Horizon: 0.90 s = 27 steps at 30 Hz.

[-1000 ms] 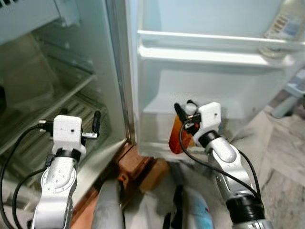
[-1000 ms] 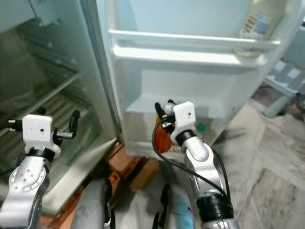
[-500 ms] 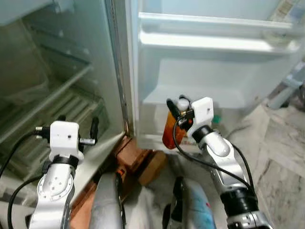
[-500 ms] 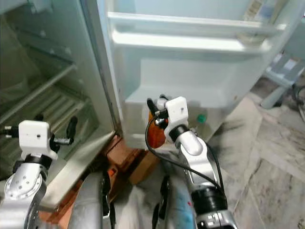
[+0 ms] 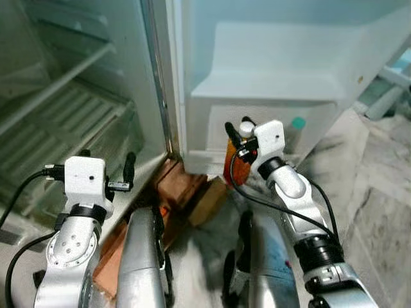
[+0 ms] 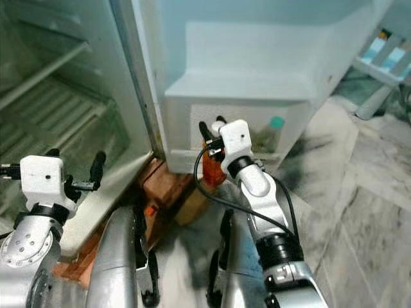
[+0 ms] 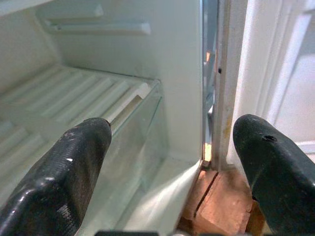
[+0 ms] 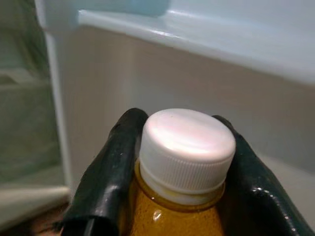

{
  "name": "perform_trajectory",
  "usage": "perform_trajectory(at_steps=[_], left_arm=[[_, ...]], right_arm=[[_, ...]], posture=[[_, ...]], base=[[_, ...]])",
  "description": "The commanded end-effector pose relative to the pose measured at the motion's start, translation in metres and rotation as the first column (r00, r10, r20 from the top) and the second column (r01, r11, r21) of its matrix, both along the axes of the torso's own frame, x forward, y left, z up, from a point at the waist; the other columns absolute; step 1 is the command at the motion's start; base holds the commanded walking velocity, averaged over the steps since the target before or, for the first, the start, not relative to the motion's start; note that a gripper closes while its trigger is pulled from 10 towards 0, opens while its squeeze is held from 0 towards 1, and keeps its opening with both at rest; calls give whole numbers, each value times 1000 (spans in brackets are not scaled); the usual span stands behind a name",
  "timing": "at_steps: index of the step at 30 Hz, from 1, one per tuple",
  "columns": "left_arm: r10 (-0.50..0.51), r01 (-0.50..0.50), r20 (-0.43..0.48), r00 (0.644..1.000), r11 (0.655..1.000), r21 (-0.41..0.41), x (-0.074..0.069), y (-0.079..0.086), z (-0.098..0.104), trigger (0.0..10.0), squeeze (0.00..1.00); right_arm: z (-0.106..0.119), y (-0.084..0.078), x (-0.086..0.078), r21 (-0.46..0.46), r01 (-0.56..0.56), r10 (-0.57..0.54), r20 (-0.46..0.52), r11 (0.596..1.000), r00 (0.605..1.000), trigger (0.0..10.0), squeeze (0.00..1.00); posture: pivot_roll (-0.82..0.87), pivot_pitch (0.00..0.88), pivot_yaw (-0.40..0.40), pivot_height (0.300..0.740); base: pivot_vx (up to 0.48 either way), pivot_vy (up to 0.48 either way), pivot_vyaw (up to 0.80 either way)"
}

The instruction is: Restocking fridge

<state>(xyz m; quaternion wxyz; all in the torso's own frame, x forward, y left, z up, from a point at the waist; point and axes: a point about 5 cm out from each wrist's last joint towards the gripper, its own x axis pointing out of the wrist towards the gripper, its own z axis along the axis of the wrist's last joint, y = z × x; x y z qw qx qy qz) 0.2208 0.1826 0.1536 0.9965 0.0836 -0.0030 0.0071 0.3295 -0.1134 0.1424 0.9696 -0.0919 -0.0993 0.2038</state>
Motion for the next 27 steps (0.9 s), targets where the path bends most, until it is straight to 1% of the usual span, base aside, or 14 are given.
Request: perform_trajectory(at_steps=[1,3,4,5,6,11,12,14,17,19,22,23,27], left_arm=[[13,-13,16,1000,1000,0,0,2,6,10000,0],[21,-21,11,1000,1000,-18,1,3,6,10000,0],[21,-21,4,1000,999,-43,1,2,6,10000,0],[21,-21,3,1000,999,-49,1,2,6,10000,0],[20,-20,0,1000,998,-59,0,1,6,10000,0],[20,-22,-19,1000,994,-111,-3,-3,7,10000,0],[24,-27,-26,999,992,-127,-5,-3,7,10000,0],[22,-26,-28,999,992,-125,-6,-3,7,10000,0],[24,-29,-35,999,991,-128,-8,-2,8,10000,0],[26,-31,-39,999,991,-133,-9,-2,10,10000,0],[27,-32,-41,999,991,-131,-12,0,12,10000,0],[28,-34,-47,998,991,-133,-13,1,13,10000,0],[25,-32,-54,998,991,-129,-14,1,15,10000,0]], right_arm=[[11,6,5,-22,2,0,71,1000,997,10000,0],[16,13,8,-44,-1,6,115,999,993,10000,0],[18,18,10,-28,-37,41,130,999,991,10000,0],[19,19,10,-23,-48,50,133,999,990,10000,0],[22,22,12,-39,-52,58,150,998,987,10000,0],[36,38,20,-160,-69,111,271,985,956,10000,0],[41,43,22,-221,-58,128,320,974,939,10000,0],[42,44,23,-256,-51,140,343,965,929,10000,0],[38,43,29,-272,-44,136,327,961,935,10000,0],[33,39,32,-309,-32,132,308,951,942,10000,0],[29,34,35,-315,-14,112,293,949,950,10000,0],[27,30,36,-337,13,97,308,942,946,10000,0],[27,28,38,-366,35,96,334,930,938,10000,0]], posture=[[242,230,-37,522],[244,232,-36,522],[246,234,-36,522],[246,234,-36,522],[250,238,-33,522],[265,253,-25,522],[273,260,-23,522],[279,266,-21,522],[287,276,-18,522],[306,289,-12,522],[315,298,-5,522],[325,306,5,522],[331,313,15,522]], base=[[0,0,0],[0,0,0],[0,0,0],[0,0,0],[0,0,0],[0,0,0],[0,0,0],[0,0,0],[0,0,0],[0,0,0],[0,0,0],[0,0,0],[0,0,0]])
